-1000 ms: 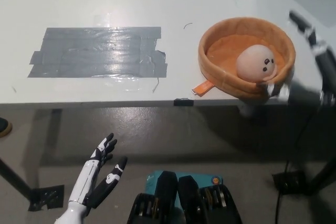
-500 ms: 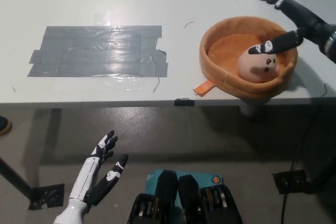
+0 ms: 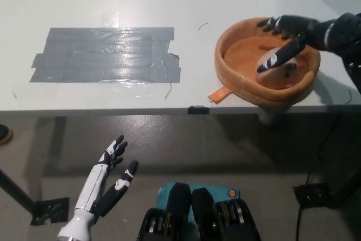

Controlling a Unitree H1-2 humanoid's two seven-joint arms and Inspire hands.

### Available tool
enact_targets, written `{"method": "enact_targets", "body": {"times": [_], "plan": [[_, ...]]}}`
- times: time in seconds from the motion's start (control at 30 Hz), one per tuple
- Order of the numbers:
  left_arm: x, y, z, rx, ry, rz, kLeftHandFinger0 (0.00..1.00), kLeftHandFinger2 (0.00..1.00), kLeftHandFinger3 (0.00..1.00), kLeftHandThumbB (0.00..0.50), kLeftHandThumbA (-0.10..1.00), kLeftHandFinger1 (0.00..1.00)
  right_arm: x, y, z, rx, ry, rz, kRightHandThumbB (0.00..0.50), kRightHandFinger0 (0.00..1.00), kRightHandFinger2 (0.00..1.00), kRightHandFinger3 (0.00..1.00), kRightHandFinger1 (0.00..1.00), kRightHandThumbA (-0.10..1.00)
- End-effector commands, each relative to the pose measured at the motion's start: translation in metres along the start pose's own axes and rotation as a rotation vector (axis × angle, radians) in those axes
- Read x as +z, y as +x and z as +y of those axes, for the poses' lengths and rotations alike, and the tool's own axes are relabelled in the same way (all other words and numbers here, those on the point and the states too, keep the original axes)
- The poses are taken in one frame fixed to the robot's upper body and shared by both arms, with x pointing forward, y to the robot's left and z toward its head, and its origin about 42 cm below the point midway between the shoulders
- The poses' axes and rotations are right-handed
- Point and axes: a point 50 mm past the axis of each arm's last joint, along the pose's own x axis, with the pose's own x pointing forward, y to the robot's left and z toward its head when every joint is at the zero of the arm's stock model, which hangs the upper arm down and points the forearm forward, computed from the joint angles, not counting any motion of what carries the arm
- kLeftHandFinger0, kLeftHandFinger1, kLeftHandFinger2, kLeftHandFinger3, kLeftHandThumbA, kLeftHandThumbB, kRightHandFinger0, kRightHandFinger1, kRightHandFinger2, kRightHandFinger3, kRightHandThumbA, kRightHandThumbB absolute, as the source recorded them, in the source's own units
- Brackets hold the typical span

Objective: An emotional support dumpling is kept in a soft plate infront in the middle of the desk infront of the robot. The robot extends its right arm to pick up the dumpling and hands it to a person

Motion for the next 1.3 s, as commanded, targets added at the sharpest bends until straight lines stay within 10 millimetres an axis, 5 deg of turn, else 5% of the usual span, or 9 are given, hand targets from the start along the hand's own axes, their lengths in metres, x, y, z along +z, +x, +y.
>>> {"method": "enact_targets", "body": {"times": [0.0, 0.6, 1.03, 1.27], "plan": [[0.015, 0.006, 0.006, 0.005, 0.024, -0.066, 1.00, 1.00, 1.00, 0.024, 0.76, 1.00, 0.015, -0.006, -0.016, -0.019, -0.100, 0.009, 0.456, 1.00, 1.00, 1.00, 1.00, 1.00], [0.017, 0.008, 0.006, 0.001, 0.023, -0.071, 1.00, 1.00, 1.00, 0.016, 0.76, 1.00, 0.005, -0.005, -0.011, -0.023, -0.196, 0.064, 0.435, 1.00, 1.00, 1.00, 1.00, 1.00], [0.019, 0.012, 0.006, -0.007, 0.031, -0.079, 1.00, 1.00, 1.00, 0.018, 0.77, 1.00, 0.000, 0.002, -0.003, -0.042, -0.268, 0.087, 0.488, 1.00, 1.00, 1.00, 1.00, 1.00], [0.020, 0.014, 0.006, -0.008, 0.028, -0.085, 1.00, 1.00, 1.00, 0.016, 0.78, 1.00, -0.006, 0.011, 0.007, -0.005, -0.259, 0.100, 0.419, 1.00, 1.00, 1.00, 1.00, 1.00]]}}
